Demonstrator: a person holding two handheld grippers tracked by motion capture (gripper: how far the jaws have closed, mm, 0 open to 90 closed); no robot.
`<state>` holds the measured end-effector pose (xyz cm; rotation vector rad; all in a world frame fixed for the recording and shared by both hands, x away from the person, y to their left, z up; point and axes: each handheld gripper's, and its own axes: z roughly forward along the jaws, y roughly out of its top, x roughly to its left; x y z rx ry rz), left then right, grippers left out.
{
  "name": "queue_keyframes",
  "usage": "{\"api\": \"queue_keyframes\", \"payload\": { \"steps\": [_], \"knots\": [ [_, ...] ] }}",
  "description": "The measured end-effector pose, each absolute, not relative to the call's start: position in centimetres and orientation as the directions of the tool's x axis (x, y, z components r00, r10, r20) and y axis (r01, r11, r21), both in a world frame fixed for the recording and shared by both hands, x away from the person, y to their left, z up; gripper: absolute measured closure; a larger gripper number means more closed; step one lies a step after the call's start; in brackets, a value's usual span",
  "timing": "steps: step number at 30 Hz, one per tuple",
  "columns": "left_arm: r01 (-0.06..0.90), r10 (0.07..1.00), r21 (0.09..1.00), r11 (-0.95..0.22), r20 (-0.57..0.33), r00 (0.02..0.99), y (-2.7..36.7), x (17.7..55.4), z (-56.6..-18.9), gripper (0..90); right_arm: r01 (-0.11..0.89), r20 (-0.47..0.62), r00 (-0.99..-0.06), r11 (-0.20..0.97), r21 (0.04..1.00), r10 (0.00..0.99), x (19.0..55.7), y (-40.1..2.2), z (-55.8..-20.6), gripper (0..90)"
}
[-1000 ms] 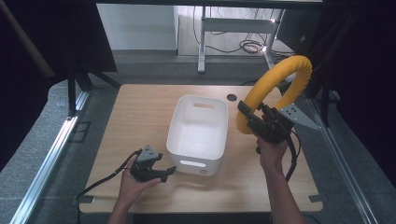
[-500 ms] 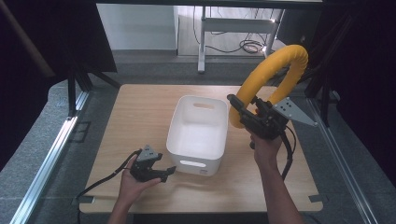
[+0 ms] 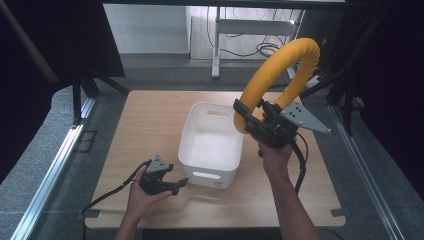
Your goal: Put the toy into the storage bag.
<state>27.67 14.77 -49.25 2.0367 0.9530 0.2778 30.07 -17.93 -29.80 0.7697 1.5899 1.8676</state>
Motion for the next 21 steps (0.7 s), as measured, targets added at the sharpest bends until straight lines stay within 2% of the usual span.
{"api": "queue_keyframes", "payload": {
  "steps": [21],
  "knots": [
    [0.527,0.716,0.776,-0.346,-0.145,0.683,14.9,27.7,-49.3,23.9,-0.043,0.055,-0.74,-0.128,0.991,0.671,30.2,-12.8,-30.7,47.8]
  ]
}}
